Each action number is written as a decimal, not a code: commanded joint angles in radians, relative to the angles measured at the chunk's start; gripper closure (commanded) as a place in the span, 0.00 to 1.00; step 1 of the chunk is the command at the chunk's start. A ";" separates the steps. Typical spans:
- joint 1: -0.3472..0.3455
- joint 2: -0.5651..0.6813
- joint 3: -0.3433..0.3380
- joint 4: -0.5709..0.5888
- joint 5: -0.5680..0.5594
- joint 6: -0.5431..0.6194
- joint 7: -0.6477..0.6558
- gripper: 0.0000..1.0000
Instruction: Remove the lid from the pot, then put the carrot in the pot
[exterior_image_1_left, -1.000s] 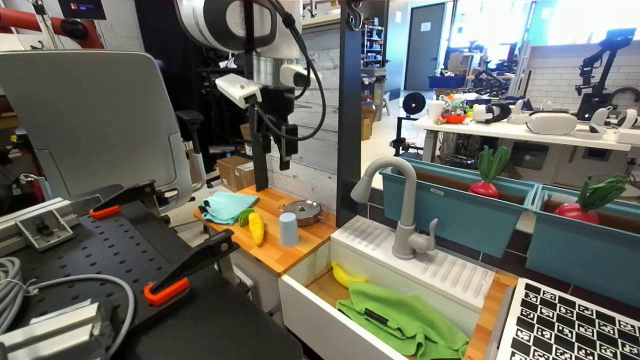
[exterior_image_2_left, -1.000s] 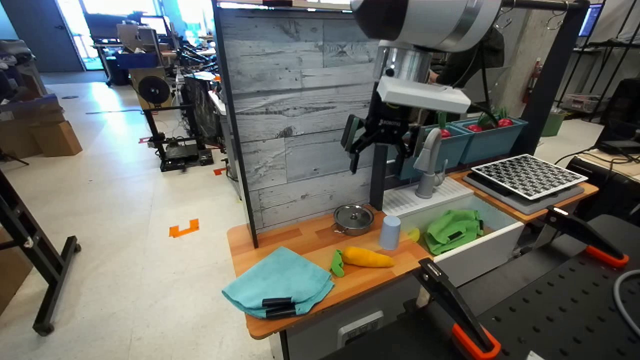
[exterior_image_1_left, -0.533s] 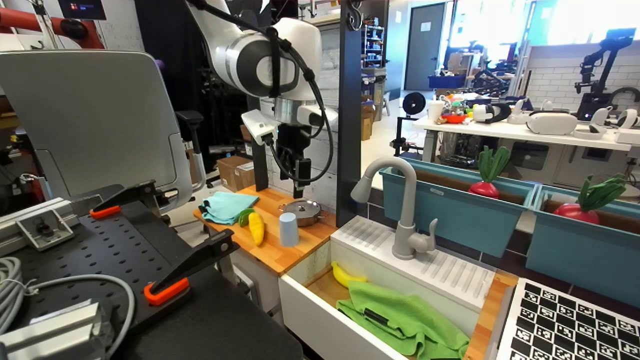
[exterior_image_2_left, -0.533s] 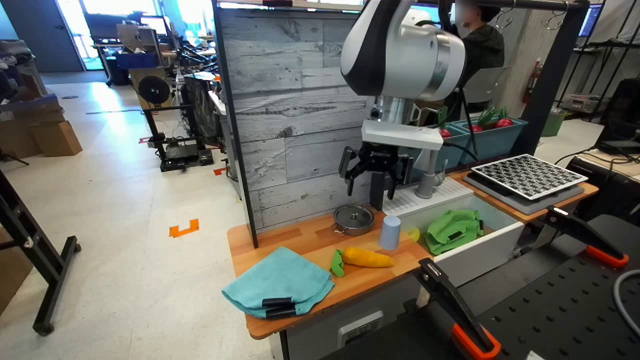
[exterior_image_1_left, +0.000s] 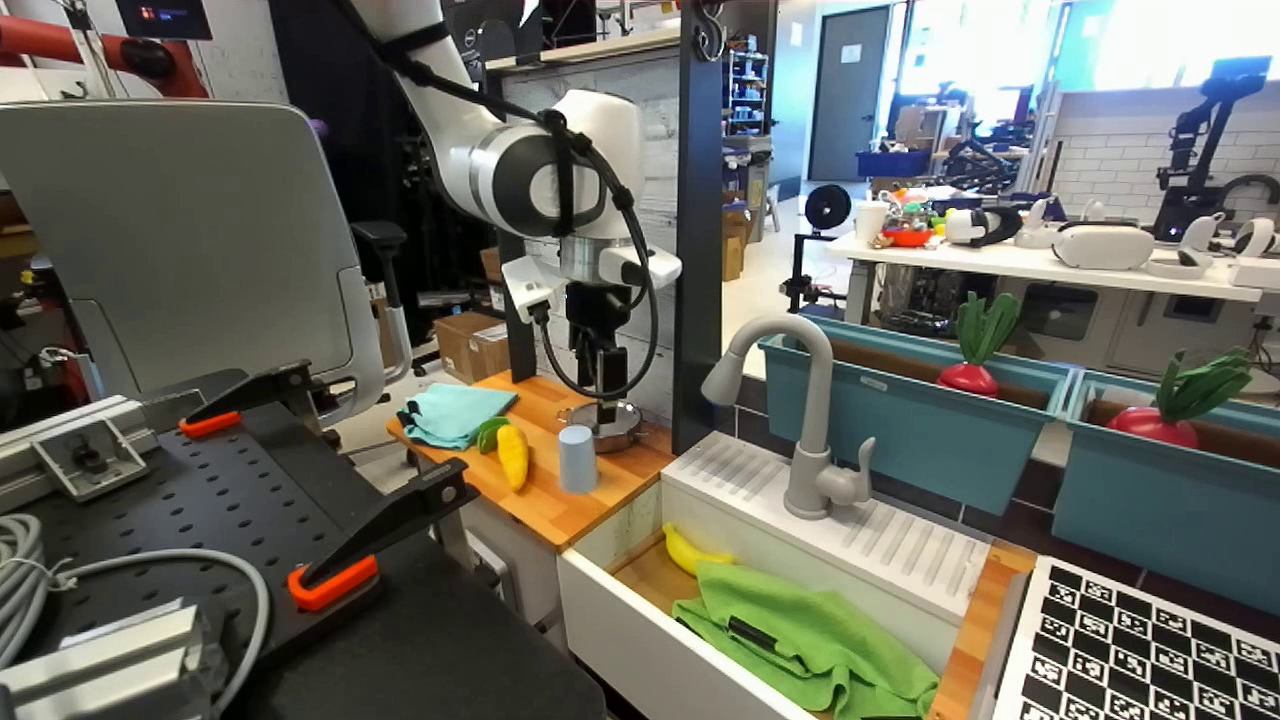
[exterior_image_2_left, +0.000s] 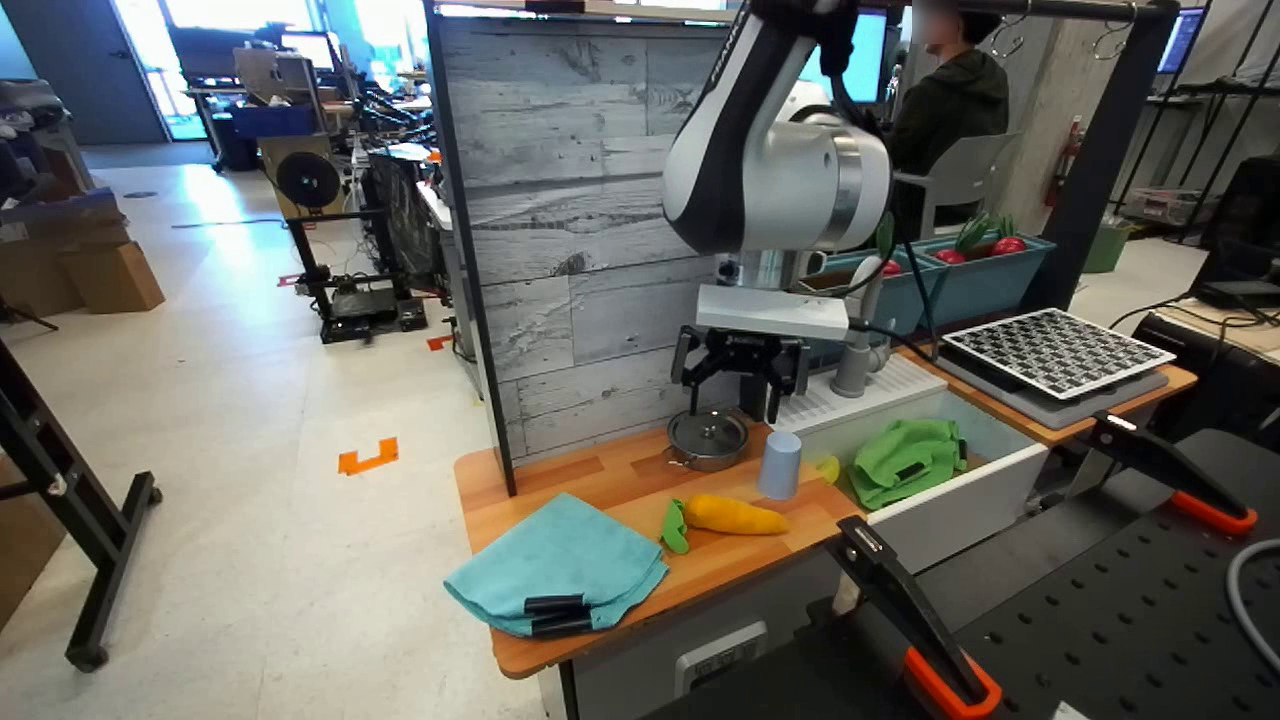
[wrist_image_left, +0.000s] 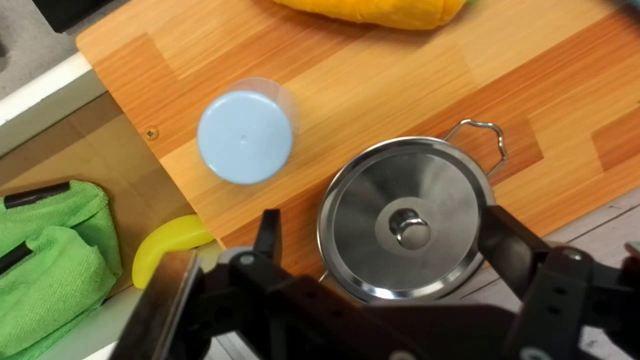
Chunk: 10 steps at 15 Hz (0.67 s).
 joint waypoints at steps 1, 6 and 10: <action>0.052 0.054 -0.043 0.066 -0.038 -0.002 0.074 0.00; 0.073 0.087 -0.065 0.109 -0.047 -0.027 0.113 0.29; 0.080 0.103 -0.075 0.130 -0.055 -0.027 0.122 0.53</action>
